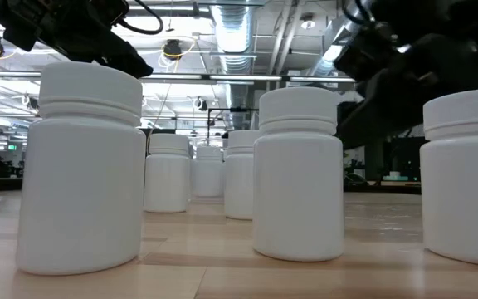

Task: Pick and place pill bottles into a basket
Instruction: Put the pill bottles into the container

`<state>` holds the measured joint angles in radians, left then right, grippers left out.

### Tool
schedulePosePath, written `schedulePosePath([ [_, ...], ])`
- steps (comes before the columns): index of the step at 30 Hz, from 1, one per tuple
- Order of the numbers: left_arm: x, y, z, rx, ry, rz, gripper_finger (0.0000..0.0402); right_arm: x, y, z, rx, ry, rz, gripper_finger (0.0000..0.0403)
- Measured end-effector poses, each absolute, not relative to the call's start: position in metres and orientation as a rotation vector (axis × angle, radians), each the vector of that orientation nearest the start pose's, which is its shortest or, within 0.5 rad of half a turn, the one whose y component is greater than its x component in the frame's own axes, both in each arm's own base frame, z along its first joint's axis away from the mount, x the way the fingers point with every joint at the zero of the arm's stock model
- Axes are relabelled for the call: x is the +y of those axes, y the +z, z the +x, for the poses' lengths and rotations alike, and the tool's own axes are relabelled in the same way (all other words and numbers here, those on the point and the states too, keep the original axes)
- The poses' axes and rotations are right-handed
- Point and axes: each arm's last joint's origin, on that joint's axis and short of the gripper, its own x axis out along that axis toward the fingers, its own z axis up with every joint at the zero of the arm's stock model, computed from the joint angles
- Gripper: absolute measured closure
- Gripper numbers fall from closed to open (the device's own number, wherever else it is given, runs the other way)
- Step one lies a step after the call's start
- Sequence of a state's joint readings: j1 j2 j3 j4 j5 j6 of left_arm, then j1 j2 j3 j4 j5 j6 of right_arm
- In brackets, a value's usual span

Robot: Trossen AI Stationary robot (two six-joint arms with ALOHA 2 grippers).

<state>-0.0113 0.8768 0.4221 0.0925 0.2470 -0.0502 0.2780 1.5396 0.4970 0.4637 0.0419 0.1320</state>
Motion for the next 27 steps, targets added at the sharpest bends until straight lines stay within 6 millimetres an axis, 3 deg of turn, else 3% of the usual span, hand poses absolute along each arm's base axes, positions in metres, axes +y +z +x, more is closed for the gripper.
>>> schedulePosePath([
  [13, -0.009, 0.219, 0.187, 0.363, -0.246, -0.092, 0.0184, 0.085, 0.123, 0.298, 0.611, 0.213, -0.044, 0.0173],
  [22, -0.009, 0.219, 0.187, 0.364, -0.246, -0.092, 0.0184, 0.085, 0.131, 0.304, 0.583, 0.221, -0.075, 0.0175],
  [27, -0.009, 0.219, 0.187, 0.364, -0.246, -0.093, 0.0184, 0.084, 0.130, 0.304, 0.599, 0.213, -0.063, 0.0219],
])
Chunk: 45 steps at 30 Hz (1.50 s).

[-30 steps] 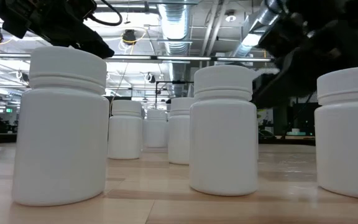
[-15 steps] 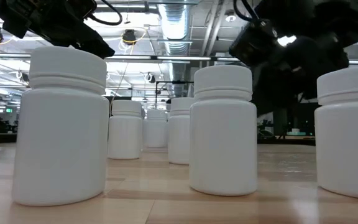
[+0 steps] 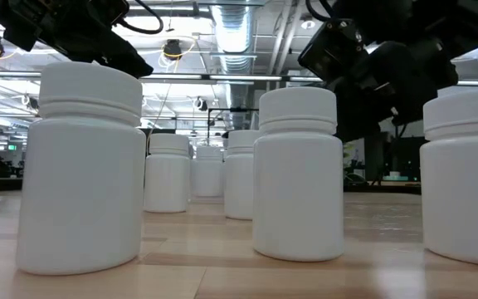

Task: Pick and place pill bottles into a basket
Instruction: Put the pill bottles into the container

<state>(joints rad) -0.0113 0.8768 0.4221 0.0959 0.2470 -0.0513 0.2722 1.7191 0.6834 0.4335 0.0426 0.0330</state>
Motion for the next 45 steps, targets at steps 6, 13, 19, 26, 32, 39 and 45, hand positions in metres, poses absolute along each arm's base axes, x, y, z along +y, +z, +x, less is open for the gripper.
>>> schedulePosePath([
  [6, -0.009, 0.219, 0.187, 0.365, -0.246, -0.093, 0.0184, 0.084, 0.130, 0.304, 0.593, 0.227, -0.057, 0.0259],
  [13, -0.009, 0.218, 0.187, 0.374, -0.246, -0.095, 0.0184, 0.084, 0.160, 0.313, 0.624, 0.227, -0.068, 0.0259],
  [19, -0.009, 0.218, 0.187, 0.382, -0.245, -0.096, 0.0184, 0.069, 0.217, 0.321, 0.671, 0.205, -0.149, 0.0249],
  [26, -0.009, 0.218, 0.187, 0.383, -0.244, -0.102, 0.0184, 0.022, 0.275, 0.330, 0.674, 0.113, -0.232, 0.0255],
  [32, -0.009, 0.217, 0.186, 0.393, -0.244, -0.104, 0.0184, -0.026, 0.275, 0.339, 0.678, 0.075, -0.201, 0.0251],
  [39, -0.009, 0.216, 0.186, 0.397, -0.244, -0.104, 0.0184, -0.069, 0.243, 0.352, 0.735, 0.081, -0.105, 0.0255],
  [45, -0.009, 0.216, 0.186, 0.399, -0.245, -0.104, 0.0184, -0.090, 0.220, 0.362, 0.748, 0.071, -0.069, 0.0249],
])
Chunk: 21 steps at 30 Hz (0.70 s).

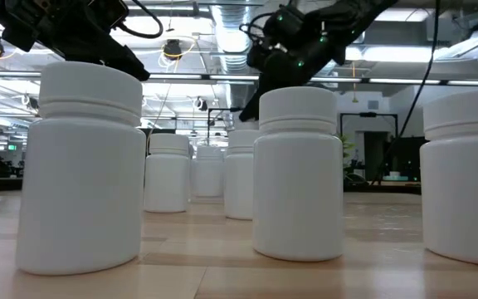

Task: Pick and place pill bottles into a basket
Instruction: Put the pill bottles into the container

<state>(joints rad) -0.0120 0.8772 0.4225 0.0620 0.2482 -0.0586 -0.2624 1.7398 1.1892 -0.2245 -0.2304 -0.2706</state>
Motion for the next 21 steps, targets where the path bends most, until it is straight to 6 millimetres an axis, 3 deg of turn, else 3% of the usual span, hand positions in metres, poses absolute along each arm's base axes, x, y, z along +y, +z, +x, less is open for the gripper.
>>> schedulePosePath([
  [8, -0.009, 0.216, 0.186, 0.402, -0.246, -0.105, 0.0184, -0.100, 0.207, 0.366, 0.747, 0.107, -0.031, 0.0253],
  [21, -0.009, 0.216, 0.186, 0.403, -0.249, -0.107, 0.0184, -0.099, 0.229, 0.352, 0.743, 0.052, -0.084, 0.0250],
])
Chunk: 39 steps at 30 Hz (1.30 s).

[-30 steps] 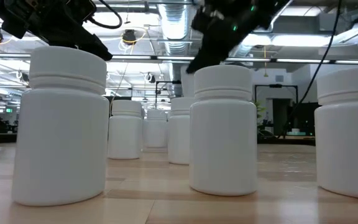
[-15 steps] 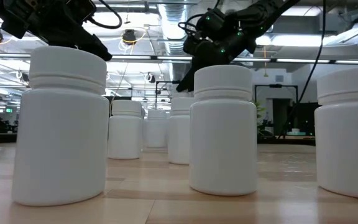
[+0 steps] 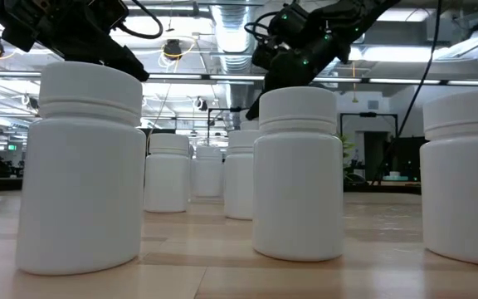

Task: Pick and place pill bottles into a basket
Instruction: Put the pill bottles into the container

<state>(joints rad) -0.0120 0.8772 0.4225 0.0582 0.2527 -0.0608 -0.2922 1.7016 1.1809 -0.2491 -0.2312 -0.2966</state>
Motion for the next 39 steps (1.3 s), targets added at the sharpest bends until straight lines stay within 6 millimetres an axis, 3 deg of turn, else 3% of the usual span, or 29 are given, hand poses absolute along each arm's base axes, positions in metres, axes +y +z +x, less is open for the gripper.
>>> schedulePosePath([
  [9, -0.009, 0.216, 0.186, 0.402, -0.249, -0.108, 0.0184, -0.104, 0.212, 0.356, 0.789, 0.053, -0.063, 0.0255],
  [21, -0.010, 0.216, 0.186, 0.404, -0.247, -0.121, 0.0184, -0.112, 0.170, 0.365, 0.890, 0.106, 0.003, 0.0251],
  [39, -0.009, 0.216, 0.186, 0.404, -0.246, -0.121, 0.0184, -0.108, 0.170, 0.363, 0.912, 0.110, 0.015, 0.0162],
])
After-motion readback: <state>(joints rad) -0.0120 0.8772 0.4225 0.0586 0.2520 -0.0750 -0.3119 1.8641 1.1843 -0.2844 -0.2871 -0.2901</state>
